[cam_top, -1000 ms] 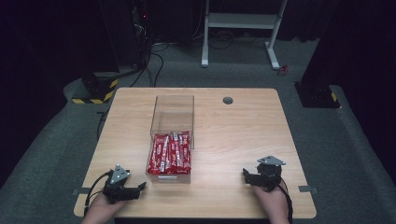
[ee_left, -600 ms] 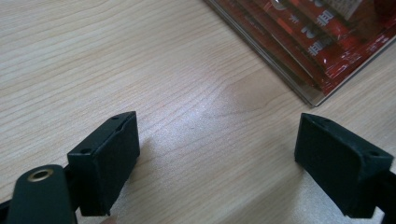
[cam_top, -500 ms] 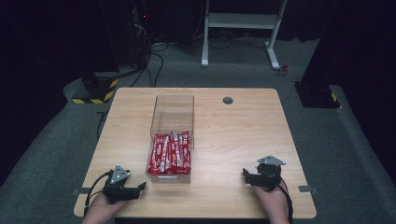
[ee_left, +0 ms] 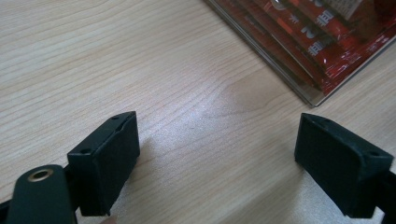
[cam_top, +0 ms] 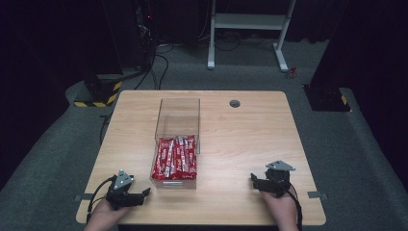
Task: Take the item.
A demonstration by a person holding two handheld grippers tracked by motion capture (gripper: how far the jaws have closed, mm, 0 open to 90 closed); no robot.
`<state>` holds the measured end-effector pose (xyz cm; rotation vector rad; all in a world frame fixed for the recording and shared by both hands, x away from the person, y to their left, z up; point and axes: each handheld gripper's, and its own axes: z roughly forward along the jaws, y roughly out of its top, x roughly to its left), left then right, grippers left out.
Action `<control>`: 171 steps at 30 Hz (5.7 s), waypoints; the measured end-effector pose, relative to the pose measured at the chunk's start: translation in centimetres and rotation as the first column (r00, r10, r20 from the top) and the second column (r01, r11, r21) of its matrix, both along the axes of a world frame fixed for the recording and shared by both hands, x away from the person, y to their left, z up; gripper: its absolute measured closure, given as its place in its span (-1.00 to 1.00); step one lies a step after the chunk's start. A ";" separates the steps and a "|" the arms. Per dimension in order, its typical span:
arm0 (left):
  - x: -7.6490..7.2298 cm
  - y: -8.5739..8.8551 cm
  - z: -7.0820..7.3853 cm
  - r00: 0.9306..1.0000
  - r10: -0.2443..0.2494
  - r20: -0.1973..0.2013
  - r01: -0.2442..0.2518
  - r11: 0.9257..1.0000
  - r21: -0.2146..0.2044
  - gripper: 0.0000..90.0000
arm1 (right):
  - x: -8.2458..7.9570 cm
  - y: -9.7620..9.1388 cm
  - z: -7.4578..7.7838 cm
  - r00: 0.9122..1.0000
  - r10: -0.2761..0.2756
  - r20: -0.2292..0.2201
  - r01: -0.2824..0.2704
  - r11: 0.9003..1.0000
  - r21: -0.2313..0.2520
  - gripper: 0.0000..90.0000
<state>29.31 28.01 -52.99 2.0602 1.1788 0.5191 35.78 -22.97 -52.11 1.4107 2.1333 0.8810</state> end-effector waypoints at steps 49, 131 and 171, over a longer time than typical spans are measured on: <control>0.0 0.0 0.0 1.000 -0.001 0.001 0.001 1.000 0.000 -0.68 | -1.1 2.5 0.4 0.993 0.109 0.045 -0.110 0.993 0.035 -0.67; 0.0 0.0 0.0 1.000 -0.002 -0.001 0.002 1.000 0.003 -0.68 | -2.2 12.5 7.2 0.919 0.356 0.173 -0.377 0.919 0.115 -0.58; -0.1 0.0 0.0 1.000 -0.001 -0.003 0.001 1.000 -0.006 -0.68 | -1.4 19.0 9.1 0.889 0.419 0.187 -0.440 0.893 0.090 0.31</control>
